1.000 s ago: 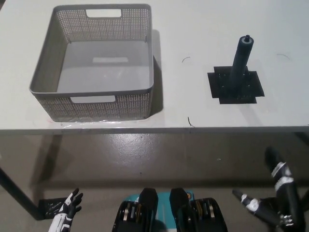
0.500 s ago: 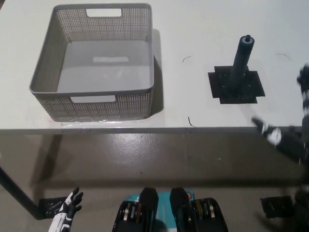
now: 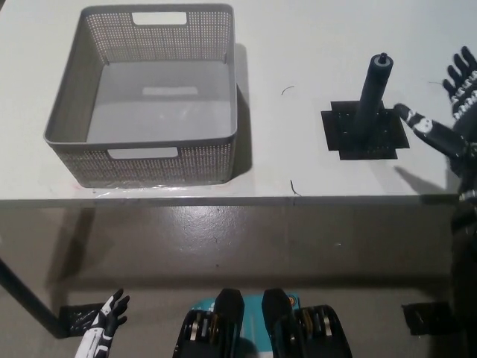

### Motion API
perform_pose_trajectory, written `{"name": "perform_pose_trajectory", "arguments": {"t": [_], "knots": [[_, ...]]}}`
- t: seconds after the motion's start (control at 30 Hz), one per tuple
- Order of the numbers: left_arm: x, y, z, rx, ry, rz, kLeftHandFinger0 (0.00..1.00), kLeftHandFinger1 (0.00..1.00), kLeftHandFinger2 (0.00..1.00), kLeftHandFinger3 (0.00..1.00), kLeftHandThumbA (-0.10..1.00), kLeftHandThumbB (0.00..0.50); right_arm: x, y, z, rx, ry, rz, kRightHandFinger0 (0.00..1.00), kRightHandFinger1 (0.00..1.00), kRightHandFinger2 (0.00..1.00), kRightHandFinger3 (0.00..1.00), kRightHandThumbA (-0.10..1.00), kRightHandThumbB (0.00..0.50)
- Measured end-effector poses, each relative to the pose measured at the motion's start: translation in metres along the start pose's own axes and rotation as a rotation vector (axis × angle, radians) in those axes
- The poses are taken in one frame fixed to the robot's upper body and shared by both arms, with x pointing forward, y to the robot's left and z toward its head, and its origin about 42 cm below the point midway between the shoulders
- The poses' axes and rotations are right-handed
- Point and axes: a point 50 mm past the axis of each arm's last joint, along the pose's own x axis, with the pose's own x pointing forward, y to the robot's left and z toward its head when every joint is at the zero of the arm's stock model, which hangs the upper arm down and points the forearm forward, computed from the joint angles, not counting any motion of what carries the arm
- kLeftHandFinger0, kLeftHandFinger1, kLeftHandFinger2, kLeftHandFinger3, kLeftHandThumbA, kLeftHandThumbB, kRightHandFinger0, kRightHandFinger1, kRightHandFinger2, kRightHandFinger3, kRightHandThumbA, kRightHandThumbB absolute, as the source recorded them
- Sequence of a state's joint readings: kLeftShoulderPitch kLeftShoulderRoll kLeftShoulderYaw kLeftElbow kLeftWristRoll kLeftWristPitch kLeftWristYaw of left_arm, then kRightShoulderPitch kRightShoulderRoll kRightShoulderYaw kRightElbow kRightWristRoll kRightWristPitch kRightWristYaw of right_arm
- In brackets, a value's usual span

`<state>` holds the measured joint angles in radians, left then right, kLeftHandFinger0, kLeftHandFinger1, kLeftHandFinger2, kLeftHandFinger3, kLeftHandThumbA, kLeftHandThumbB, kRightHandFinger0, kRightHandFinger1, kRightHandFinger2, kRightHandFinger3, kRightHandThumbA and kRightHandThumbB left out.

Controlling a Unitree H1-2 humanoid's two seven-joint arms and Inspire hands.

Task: Use the right hand to pick up a electric screw driver and put it into a container on the left side

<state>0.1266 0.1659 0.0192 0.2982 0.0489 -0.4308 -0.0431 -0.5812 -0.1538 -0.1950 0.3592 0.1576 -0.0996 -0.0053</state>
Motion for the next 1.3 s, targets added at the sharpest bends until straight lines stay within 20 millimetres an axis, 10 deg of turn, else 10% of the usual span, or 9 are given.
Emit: {"name": "perform_pose_trajectory", "arguments": {"t": [0.33, 0.57, 0.67, 0.93, 1.3], "knots": [[-0.001, 0.0, -0.001, 0.0, 0.002, -0.006, 1.0, 1.0, 1.0, 1.0, 1.0, 0.204, 0.024, -0.009, -0.048, 0.061, 0.232, -0.04, 1.0, 1.0, 1.0, 1.0, 1.0, 0.449], [-0.001, -0.001, -0.001, 0.0, 0.001, -0.013, 1.0, 1.0, 1.0, 1.0, 1.0, 0.204, 0.025, -0.009, -0.066, 0.06, 0.277, -0.053, 1.0, 1.0, 1.0, 1.0, 1.0, 0.397], [-0.002, -0.001, -0.001, 0.0, 0.002, -0.014, 1.0, 1.0, 1.0, 1.0, 1.0, 0.2, 0.027, -0.007, -0.071, 0.06, 0.289, -0.056, 1.0, 1.0, 1.0, 1.0, 1.0, 0.367], [-0.002, -0.001, -0.001, 0.0, 0.001, -0.017, 1.0, 1.0, 1.0, 1.0, 1.0, 0.201, 0.038, 0.002, -0.075, 0.06, 0.293, -0.054, 1.0, 1.0, 1.0, 1.0, 1.0, 0.485], [-0.001, -0.002, 0.0, -0.001, 0.0, -0.025, 1.0, 1.0, 1.0, 1.0, 1.0, 0.192, 0.05, 0.015, -0.07, 0.01, 0.274, -0.028, 1.0, 1.0, 1.0, 1.0, 1.0, 0.45]]}}
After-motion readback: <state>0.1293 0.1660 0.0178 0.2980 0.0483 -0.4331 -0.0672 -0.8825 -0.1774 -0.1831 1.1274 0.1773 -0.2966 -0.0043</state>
